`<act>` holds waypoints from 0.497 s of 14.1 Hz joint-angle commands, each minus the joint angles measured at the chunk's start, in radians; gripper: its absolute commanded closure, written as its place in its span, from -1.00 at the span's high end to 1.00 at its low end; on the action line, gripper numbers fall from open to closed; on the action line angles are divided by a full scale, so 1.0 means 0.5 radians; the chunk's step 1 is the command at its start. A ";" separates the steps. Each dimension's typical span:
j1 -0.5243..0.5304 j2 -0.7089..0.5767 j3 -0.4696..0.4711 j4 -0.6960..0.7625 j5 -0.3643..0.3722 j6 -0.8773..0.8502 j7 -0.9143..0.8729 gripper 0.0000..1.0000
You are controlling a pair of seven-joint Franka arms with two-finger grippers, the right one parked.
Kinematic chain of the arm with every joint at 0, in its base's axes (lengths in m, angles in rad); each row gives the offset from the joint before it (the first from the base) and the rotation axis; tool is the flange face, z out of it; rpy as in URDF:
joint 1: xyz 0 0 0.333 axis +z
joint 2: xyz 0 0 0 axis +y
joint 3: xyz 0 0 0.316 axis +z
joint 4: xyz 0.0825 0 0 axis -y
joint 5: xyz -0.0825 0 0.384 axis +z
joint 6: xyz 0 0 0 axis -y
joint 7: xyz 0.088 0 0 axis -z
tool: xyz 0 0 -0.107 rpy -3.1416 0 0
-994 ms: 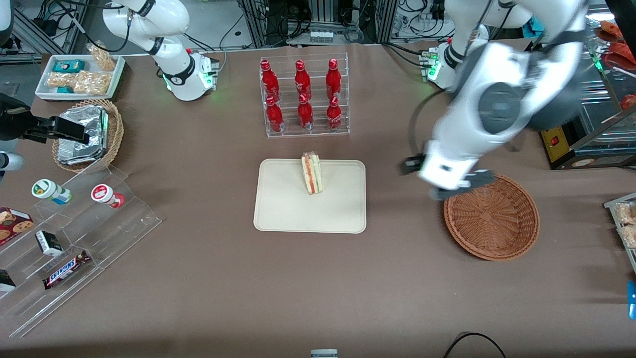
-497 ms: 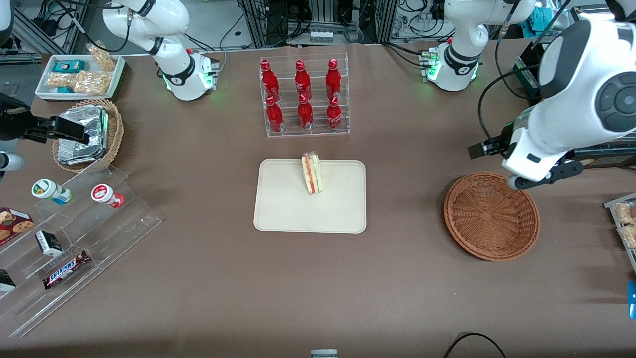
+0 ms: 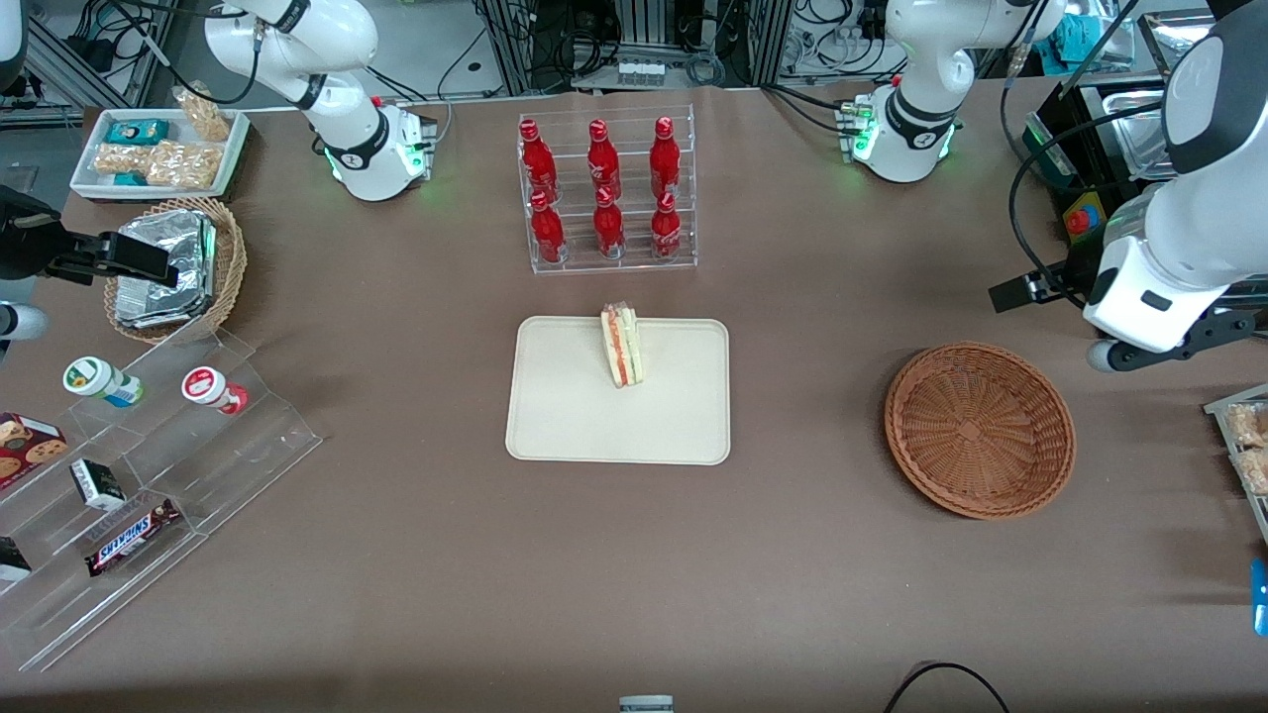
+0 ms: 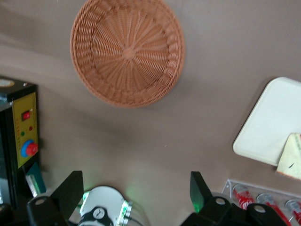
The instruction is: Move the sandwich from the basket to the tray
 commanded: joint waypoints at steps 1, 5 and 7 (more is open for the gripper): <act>0.063 -0.007 -0.023 0.039 0.019 -0.082 0.008 1.00; 0.103 -0.087 0.008 0.017 0.028 -0.258 0.014 1.00; 0.122 -0.203 0.008 -0.163 0.016 -0.103 0.017 1.00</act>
